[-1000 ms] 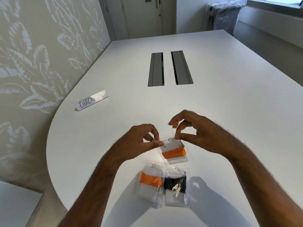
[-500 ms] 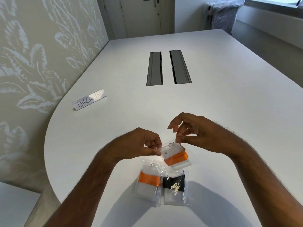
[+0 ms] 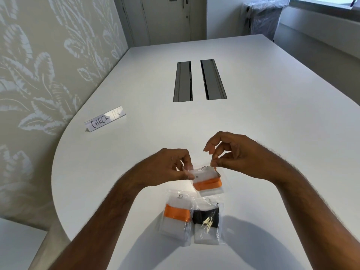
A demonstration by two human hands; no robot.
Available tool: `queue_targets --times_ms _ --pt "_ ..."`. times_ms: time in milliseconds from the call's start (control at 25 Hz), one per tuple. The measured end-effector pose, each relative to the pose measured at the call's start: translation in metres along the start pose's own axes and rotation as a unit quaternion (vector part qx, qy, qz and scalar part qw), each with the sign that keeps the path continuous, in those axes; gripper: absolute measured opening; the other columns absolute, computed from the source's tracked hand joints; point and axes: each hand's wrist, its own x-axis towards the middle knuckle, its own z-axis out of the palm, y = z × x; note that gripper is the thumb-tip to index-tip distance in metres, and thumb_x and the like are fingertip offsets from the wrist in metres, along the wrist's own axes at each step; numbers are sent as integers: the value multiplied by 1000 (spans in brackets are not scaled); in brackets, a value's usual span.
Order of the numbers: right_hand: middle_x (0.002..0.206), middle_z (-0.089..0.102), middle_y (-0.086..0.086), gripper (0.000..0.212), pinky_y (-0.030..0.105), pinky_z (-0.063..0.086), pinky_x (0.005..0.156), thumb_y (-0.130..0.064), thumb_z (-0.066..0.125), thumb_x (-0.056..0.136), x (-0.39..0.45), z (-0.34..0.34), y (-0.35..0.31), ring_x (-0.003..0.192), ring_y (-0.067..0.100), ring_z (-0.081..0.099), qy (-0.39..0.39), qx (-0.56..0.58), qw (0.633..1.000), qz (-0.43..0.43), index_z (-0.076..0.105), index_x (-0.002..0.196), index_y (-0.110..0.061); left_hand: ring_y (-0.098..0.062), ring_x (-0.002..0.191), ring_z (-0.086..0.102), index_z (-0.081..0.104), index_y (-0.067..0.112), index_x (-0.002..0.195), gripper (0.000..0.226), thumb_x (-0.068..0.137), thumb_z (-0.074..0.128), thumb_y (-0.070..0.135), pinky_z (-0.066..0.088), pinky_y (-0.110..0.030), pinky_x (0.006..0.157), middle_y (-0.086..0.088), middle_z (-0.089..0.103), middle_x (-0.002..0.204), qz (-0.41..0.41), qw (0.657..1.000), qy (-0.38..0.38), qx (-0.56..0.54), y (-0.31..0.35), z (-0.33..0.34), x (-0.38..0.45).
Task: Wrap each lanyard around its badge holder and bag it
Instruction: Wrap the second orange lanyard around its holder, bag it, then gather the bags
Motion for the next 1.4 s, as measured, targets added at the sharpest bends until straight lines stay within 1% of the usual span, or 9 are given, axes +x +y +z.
queue_targets --times_ms 120,320,520,680,920,1040,1160,1280,1400 --pt "115 72 -5 34 39 65 90 7 77 92 -3 -2 9 101 17 75 41 21 999 5 69 110 -21 -26 79 73 67 29 90 22 85 84 42 57 -39 74 3 79 88 -22 993 80 -83 -3 7 0" --pt "123 73 -7 35 43 65 94 -4 82 90 -3 4 24 117 14 72 106 18 994 27 68 117 -22 -18 91 76 71 30 86 14 85 85 28 63 -41 83 7 79 96 -32 972 172 -159 -4 22 3" --pt "104 80 -5 31 38 65 90 -13 84 89 -4 10 39 94 16 76 88 -5 995 56 72 116 -22 -17 92 76 71 32 84 18 85 86 22 63 -49 87 11 79 96 -64 960 223 -160 -5 33 6" --pt "97 80 -11 25 25 61 85 -17 84 91 -6 18 44 87 10 75 100 -18 993 54 72 111 -26 -14 91 76 71 31 88 21 84 87 17 62 -45 90 9 80 94 -77 951 235 -188 -7 39 4" --pt "92 79 -13 27 37 61 86 -18 81 94 -5 24 44 85 12 72 123 -61 989 59 56 91 -26 -15 94 79 68 27 96 31 81 87 7 60 -41 95 0 81 86 -98 929 249 -255 -9 43 3" --pt "89 78 -21 41 36 58 87 -16 79 95 -4 28 43 79 6 65 145 -91 984 53 41 83 -27 -16 95 79 67 33 91 34 81 87 7 59 -40 94 -3 78 76 -96 932 245 -249 -9 42 3" --pt "92 78 -20 42 36 57 84 -18 78 96 -4 27 44 81 4 66 143 -101 983 51 39 84 -27 -18 95 80 67 26 94 32 80 88 6 58 -41 96 -4 79 76 -97 928 246 -261 -9 40 4" --pt "94 82 -8 38 29 59 83 -16 80 95 -7 21 47 85 10 74 116 -37 991 49 43 91 -25 -13 95 79 70 23 99 28 81 89 14 57 -43 100 2 83 89 -120 929 236 -258 -9 38 4" --pt "91 82 -2 38 37 59 77 -12 83 92 -11 20 51 84 21 76 136 -2 989 65 47 89 -24 -13 98 78 74 26 102 32 75 88 35 60 -45 98 6 83 95 -134 928 237 -255 -7 38 1"
